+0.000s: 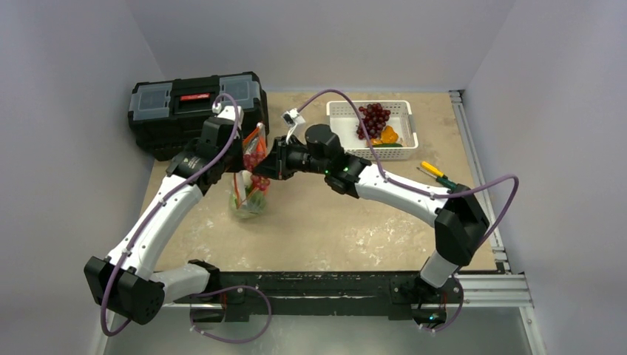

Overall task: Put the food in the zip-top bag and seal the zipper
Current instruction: Place the fake fruit in the zipper food storage bag.

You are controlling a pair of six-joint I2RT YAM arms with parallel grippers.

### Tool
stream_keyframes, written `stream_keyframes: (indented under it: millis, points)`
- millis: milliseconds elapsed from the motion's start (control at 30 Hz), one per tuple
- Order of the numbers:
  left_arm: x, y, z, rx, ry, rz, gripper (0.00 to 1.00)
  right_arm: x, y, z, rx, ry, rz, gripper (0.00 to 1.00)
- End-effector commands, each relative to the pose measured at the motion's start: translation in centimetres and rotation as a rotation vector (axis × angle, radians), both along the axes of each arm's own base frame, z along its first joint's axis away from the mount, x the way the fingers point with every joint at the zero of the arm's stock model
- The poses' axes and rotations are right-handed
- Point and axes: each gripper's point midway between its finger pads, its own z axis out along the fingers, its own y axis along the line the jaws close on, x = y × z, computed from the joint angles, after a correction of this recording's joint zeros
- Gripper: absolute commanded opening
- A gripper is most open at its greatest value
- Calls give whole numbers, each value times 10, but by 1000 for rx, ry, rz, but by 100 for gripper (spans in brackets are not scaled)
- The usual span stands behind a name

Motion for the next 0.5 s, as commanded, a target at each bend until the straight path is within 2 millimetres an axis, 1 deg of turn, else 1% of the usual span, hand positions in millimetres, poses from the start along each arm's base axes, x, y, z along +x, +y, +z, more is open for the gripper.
stream_keyframes:
  millis: [0, 100, 200, 333, 400, 467]
  points:
    - [3, -9, 26, -40, -76, -30, 0, 14, 0, -10, -38, -11, -61, 0]
    - [2, -8, 27, -40, -82, -28, 0, 22, -1, -23, -107, -11, -88, 0]
    - [2, -6, 29, -38, -91, -22, 0, 34, -5, -30, -161, -11, -145, 0]
    - [0, -3, 34, -39, -112, -11, 0, 37, -2, -25, -176, -18, -142, 0]
    - [-1, -3, 37, -43, -126, -10, 0, 35, 4, -16, -154, -14, -115, 0]
    - [-1, -2, 38, -46, -132, -10, 0, 37, 9, -13, -143, -6, -112, 0]
